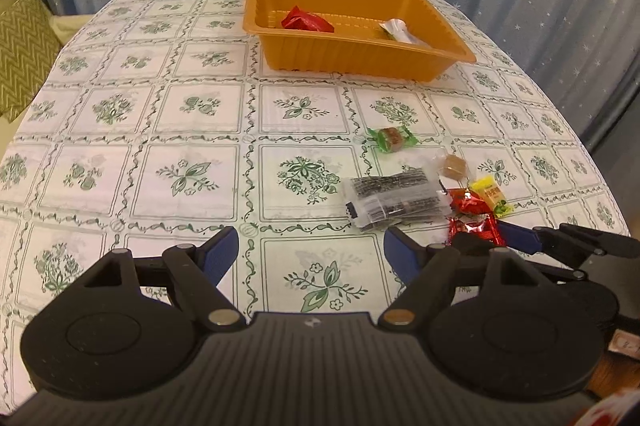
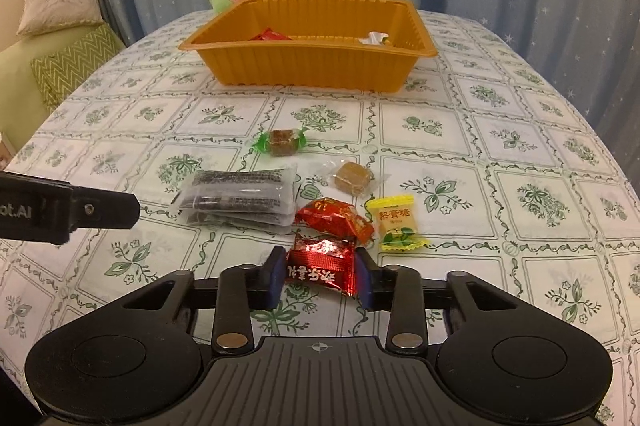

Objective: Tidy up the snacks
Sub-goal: 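Grasp the red candy packet with the right gripper while the left grasps the clear stick packet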

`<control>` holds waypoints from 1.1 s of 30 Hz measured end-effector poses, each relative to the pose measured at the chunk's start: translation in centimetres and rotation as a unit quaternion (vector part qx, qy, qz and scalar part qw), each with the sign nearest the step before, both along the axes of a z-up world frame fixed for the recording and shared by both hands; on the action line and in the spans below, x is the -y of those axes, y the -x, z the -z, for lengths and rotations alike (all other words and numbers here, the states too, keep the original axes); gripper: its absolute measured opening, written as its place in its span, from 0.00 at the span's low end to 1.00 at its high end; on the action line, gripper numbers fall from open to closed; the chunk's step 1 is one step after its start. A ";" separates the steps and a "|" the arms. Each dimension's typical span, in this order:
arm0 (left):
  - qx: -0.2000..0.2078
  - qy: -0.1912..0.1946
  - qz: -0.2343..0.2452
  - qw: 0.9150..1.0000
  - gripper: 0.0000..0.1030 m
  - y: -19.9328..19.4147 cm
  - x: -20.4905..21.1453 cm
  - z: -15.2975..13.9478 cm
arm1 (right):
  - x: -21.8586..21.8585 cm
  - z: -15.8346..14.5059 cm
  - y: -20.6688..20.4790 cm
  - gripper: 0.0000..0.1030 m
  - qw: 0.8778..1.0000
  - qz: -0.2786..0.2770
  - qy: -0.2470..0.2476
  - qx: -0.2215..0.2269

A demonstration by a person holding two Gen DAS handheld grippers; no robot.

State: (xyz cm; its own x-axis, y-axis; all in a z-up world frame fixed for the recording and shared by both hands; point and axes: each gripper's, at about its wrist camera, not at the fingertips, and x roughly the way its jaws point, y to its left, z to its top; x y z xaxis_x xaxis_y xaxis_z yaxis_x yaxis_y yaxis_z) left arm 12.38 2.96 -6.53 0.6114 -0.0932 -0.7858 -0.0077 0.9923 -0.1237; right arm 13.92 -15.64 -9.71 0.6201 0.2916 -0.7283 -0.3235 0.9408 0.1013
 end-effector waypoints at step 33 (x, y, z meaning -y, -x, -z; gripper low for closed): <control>-0.046 -0.094 0.326 0.939 0.42 -8.3 7.2 3.2 | 5.5 -1.2 0.1 0.32 0.997 0.067 -0.036 -0.008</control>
State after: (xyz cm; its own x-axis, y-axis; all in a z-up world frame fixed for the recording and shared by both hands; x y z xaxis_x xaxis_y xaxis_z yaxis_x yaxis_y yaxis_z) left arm 20.65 -4.23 -9.72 0.4001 -0.2788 -0.8730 0.6080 0.7936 0.0252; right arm 13.79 -21.18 -8.55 0.6458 0.2585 -0.7184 -0.1929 0.9657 0.1740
